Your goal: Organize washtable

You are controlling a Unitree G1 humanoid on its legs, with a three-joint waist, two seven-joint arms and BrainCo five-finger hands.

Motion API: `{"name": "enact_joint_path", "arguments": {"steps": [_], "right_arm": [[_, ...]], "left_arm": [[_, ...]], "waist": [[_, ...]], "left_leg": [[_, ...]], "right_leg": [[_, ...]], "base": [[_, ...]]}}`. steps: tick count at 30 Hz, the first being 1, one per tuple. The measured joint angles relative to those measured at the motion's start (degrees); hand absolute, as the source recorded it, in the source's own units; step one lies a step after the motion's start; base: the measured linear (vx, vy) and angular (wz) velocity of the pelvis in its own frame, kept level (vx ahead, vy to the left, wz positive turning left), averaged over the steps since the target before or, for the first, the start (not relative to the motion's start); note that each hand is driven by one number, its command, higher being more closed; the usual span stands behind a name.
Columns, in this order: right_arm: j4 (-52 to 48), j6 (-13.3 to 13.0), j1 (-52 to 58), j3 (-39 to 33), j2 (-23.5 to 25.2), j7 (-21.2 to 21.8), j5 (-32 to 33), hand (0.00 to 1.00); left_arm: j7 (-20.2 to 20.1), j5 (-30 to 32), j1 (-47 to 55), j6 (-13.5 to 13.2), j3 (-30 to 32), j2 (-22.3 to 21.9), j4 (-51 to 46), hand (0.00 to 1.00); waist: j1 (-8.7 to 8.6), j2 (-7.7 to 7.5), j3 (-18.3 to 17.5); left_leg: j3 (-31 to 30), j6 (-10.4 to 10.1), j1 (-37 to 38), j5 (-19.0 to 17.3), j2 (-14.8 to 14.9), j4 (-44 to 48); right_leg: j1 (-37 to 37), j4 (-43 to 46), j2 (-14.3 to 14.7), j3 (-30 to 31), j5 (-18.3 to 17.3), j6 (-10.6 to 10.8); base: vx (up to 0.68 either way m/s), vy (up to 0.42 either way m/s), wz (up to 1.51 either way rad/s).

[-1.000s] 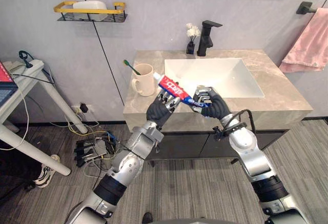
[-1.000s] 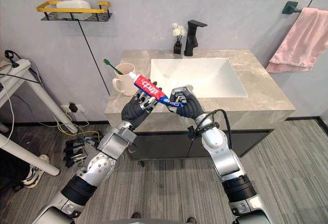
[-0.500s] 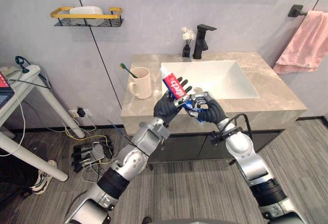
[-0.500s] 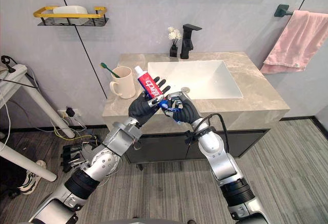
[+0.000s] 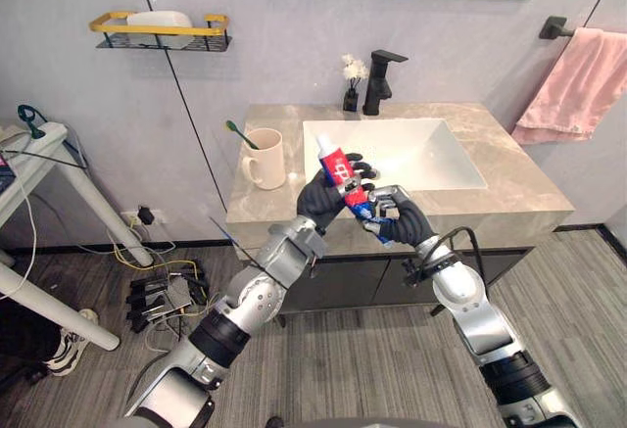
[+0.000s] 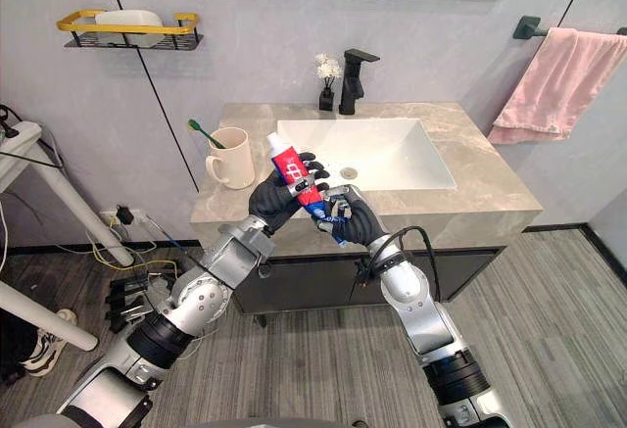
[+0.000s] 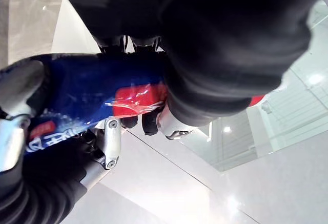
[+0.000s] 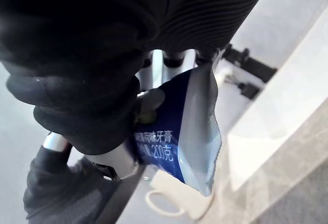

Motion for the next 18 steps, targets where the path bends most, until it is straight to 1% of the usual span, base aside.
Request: {"name": "enact_joint_path", "arguments": {"steps": [3, 8, 11, 13, 14, 15, 17, 18], "right_arm": [[0.4, 0.8, 0.0, 0.1, 0.1, 1.0, 0.0, 0.0], [2.1, 1.3, 0.2, 0.3, 0.1, 1.2, 0.7, 0.0], [2.4, 2.4, 0.9, -0.4, 1.3, 1.6, 2.9, 0.0], [3.3, 2.8, 3.8, -0.8, 3.1, 2.5, 5.4, 0.0], [4.8, 3.4, 5.6, -0.7, 4.9, 2.8, 8.7, 0.0], [5.6, 3.8, 6.7, -0.7, 5.9, 3.1, 10.5, 0.0], [7.9, 5.0, 10.9, -0.2, 8.0, 4.0, 15.7, 0.0], [8.2, 5.0, 11.8, 0.0, 8.1, 4.4, 16.6, 0.0]], "left_arm": [[0.0, 1.2, -0.1, 0.0, 0.0, -0.1, 0.0, 1.0], [0.0, 2.3, -0.7, 0.0, 0.9, 0.2, 0.8, 1.0], [-0.1, 4.0, -1.4, 0.0, 2.7, 0.1, 1.2, 1.0], [-0.2, 4.5, -2.9, 0.0, 4.3, 0.3, 1.2, 1.0], [-0.1, 4.7, -3.7, -0.1, 5.9, 0.5, 1.3, 1.0], [-0.1, 5.2, -4.2, -0.1, 6.7, 0.8, 1.4, 1.0], [0.0, 6.2, -6.9, -0.4, 9.3, 2.8, 2.7, 1.0], [0.1, 6.5, -7.7, -0.4, 9.8, 3.5, 3.0, 1.0]], "waist": [[0.01, -0.42, 0.0], [0.01, -1.09, 0.1], [-0.04, -1.26, 0.1], [0.08, -1.3, 0.1], [0.11, -1.3, 0.1], [0.07, -1.3, 0.1], [-0.04, -1.32, 0.1], [-0.04, -1.32, 0.1]], "left_leg": [[0.4, 0.0, 0.0, 0.0, 0.2, 0.0], [1.4, -0.1, 0.2, -0.1, 0.5, 0.0], [1.9, -0.2, 0.2, -0.1, 0.6, 0.0], [2.3, -0.2, 0.2, -0.2, 0.7, 0.0], [2.9, -0.3, 0.4, -0.2, 0.8, 0.0], [3.1, -0.4, 0.5, -0.3, 0.9, 0.0], [3.8, -0.5, 0.5, -0.4, 1.1, 0.0], [4.1, -0.6, 0.5, -0.4, 1.2, 0.0]], "right_leg": [[0.0, 0.0, 0.2, 0.4, 0.1, -0.1], [-0.4, 0.0, 0.5, 1.5, 0.3, -0.3], [-1.0, 0.1, 0.6, 2.0, 0.4, -0.4], [-1.1, 0.1, 0.7, 2.4, 0.5, -0.5], [-1.1, 0.1, 0.8, 3.0, 0.6, -0.5], [-1.2, 0.0, 0.9, 3.1, 0.7, -0.6], [-1.7, -0.2, 1.1, 3.7, 0.9, -0.8], [-2.0, -0.3, 1.2, 4.2, 0.9, -0.9]], "base": [[-0.02, -0.011, -0.06], [-0.02, -0.012, -0.11], [-0.03, -0.008, -0.1], [-0.01, -0.008, -0.11], [-0.01, -0.009, -0.15], [-0.01, -0.01, -0.17], [-0.05, -0.015, -0.19], [-0.05, -0.023, -0.27]]}}
